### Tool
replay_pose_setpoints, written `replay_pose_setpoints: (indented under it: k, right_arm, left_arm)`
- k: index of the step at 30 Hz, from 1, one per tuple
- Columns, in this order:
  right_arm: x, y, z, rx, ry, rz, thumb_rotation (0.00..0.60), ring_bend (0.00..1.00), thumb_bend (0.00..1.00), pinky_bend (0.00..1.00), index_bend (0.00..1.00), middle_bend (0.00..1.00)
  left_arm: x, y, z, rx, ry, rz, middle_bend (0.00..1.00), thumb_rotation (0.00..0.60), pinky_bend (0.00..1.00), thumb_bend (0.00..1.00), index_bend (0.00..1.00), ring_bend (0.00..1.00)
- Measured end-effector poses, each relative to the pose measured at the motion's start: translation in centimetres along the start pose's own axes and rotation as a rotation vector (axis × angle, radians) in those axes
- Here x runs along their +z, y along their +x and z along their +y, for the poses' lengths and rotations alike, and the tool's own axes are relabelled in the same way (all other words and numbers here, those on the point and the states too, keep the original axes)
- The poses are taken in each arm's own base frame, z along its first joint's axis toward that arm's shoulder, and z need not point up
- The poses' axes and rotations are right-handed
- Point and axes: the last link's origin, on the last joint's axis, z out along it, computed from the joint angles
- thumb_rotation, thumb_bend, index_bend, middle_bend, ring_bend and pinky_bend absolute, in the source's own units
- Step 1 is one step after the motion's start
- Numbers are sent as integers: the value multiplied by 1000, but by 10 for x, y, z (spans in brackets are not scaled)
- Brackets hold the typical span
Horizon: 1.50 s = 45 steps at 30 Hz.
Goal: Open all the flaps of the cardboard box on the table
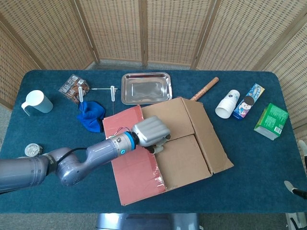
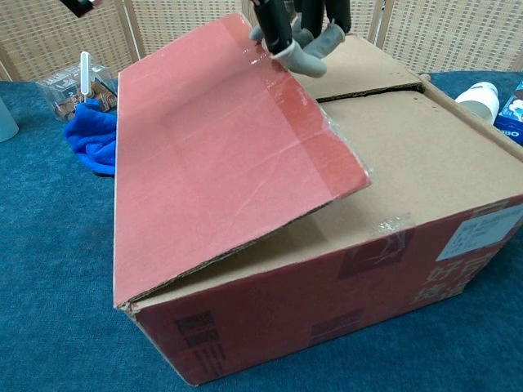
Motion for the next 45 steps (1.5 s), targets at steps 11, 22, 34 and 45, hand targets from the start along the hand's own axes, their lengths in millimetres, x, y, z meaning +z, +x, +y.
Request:
replay_pose_setpoints:
  k: [11,22,34,45]
  right_arm:
    - [-2,-1,-3,-8,8,-10,600,0,0,0,0,0]
    - [-2,-3,-4,-17,11,-21,600,0,0,0,0,0]
    - [-2,-5,-6,-23,12,-32,600,0,0,0,0,0]
    - [-2,-5,-5,-21,8,-32,600,0,0,0,0,0]
  left_arm:
    - [-44,14,-7,9,15,3,846,505,666,0,653,623]
    - [-83,19,-24,13,71,0,844,489,661,0,652,623]
    - [-122,30,-29,9,108,17,844,464,659,0,653,623]
    - [-150,28,-30,-21,131,9,844,450,656,0,653,623]
